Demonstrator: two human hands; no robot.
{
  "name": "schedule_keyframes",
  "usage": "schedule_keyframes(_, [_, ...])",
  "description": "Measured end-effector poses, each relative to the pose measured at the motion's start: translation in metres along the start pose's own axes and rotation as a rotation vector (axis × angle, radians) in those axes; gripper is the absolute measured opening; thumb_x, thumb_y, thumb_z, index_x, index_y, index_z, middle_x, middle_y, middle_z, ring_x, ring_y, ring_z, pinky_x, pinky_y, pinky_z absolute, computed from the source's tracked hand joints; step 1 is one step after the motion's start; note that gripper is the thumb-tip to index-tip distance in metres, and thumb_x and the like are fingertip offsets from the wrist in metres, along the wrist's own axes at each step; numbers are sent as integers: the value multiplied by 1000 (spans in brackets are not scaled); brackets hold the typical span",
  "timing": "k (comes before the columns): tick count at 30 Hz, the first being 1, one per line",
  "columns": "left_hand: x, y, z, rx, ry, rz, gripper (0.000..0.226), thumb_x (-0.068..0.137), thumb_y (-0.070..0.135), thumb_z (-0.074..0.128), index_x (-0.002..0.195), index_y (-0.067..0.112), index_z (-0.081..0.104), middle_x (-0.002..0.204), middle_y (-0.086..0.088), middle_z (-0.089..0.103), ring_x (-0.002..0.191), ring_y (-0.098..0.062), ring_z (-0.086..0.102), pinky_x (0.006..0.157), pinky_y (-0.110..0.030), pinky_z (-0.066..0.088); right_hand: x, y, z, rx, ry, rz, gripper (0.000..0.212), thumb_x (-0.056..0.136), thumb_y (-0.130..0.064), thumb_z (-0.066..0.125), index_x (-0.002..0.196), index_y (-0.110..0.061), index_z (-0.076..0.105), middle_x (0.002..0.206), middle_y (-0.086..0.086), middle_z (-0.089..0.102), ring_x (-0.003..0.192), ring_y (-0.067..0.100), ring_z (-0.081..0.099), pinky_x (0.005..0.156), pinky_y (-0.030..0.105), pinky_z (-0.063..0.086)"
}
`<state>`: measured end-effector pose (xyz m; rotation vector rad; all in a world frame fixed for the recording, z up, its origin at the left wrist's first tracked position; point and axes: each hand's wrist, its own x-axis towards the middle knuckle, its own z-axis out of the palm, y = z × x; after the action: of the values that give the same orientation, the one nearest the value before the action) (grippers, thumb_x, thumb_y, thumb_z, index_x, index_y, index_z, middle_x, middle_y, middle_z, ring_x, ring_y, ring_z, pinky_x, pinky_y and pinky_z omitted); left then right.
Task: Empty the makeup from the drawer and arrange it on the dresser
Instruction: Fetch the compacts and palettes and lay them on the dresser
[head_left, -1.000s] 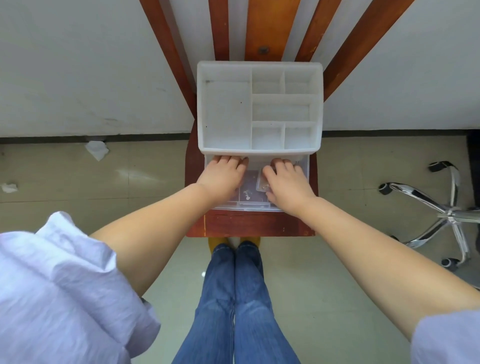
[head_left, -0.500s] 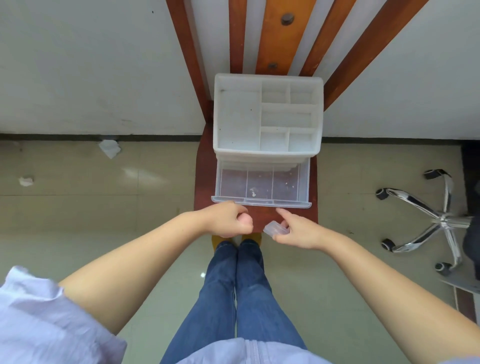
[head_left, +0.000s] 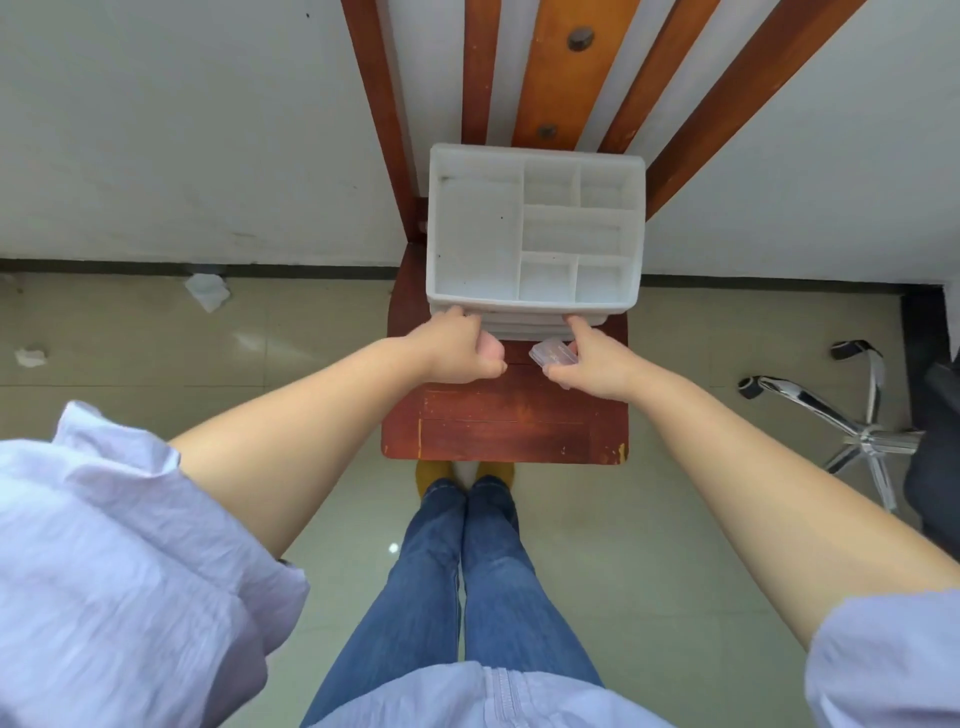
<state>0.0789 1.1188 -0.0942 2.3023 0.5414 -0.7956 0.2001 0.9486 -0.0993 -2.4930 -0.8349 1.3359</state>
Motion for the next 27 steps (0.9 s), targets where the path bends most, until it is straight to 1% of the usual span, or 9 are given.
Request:
schedule_keyframes(3, [-20,-5,-8,-40,41,-15,70,75,55,63,126,10,47,125,-13,46,114,-29,45,96,-40,44,-20,-20,4,-70,1,-68,72,79,-36,62,142,-17,31,131,13,48,119,29,48,94,34,42])
schedule_keyframes(5, [-41,-8,-13,-64,115,-47,72,74,55,64,127,11,45,121,-13,45,112,-30,45,94,-41,44,-33,-39,4,-144,46,-149,61,79,-37,61,134,-19,40,126,10,50,117,28,46,92,35,42])
schedule_keyframes(7, [-66,-13,-17,-94,203,-88,72,75,53,64,129,11,42,117,-13,46,112,-31,43,90,-37,43,-43,-60,3,-223,99,-247,54,81,-36,59,129,-19,43,123,8,49,116,27,44,89,35,41])
schedule_keyframes(9, [-94,-21,-21,-132,294,-131,73,76,51,64,132,12,40,119,-13,46,116,-31,41,86,-35,39,-48,-84,0,-281,143,-353,50,82,-34,59,128,-18,44,124,8,49,118,27,42,90,36,41])
schedule_keyframes(12, [-145,-35,-17,-184,416,-237,76,76,50,65,137,14,36,125,-12,43,120,-30,38,94,-39,41,-54,-121,0,-375,194,-543,46,84,-30,58,124,-14,46,123,9,50,115,27,42,89,37,43])
schedule_keyframes(14, [-185,-44,-5,-228,498,-338,77,76,49,66,138,15,34,128,-11,42,122,-29,36,98,-43,40,-60,-146,9,-440,186,-697,43,83,-28,59,123,-13,47,123,7,50,115,27,42,88,36,43])
schedule_keyframes(20, [-308,-45,80,-462,783,-720,77,76,49,67,138,17,35,130,-10,42,125,-28,34,97,-39,41,-111,-216,75,-714,98,-1168,40,87,-19,53,124,-7,50,126,10,51,114,34,44,89,40,42])
schedule_keyframes(24, [-385,-20,163,-619,932,-967,77,74,51,67,137,21,34,131,-7,41,127,-26,34,94,-37,39,-172,-248,140,-858,-59,-1432,44,88,-24,54,128,-8,47,129,10,48,116,34,42,93,39,40])
schedule_keyframes(27, [-444,8,231,-727,1033,-1150,80,73,49,68,139,19,35,131,-9,42,126,-28,37,102,-36,37,-232,-256,198,-927,-182,-1630,41,84,-22,55,122,-6,50,122,12,52,110,34,45,92,38,40])
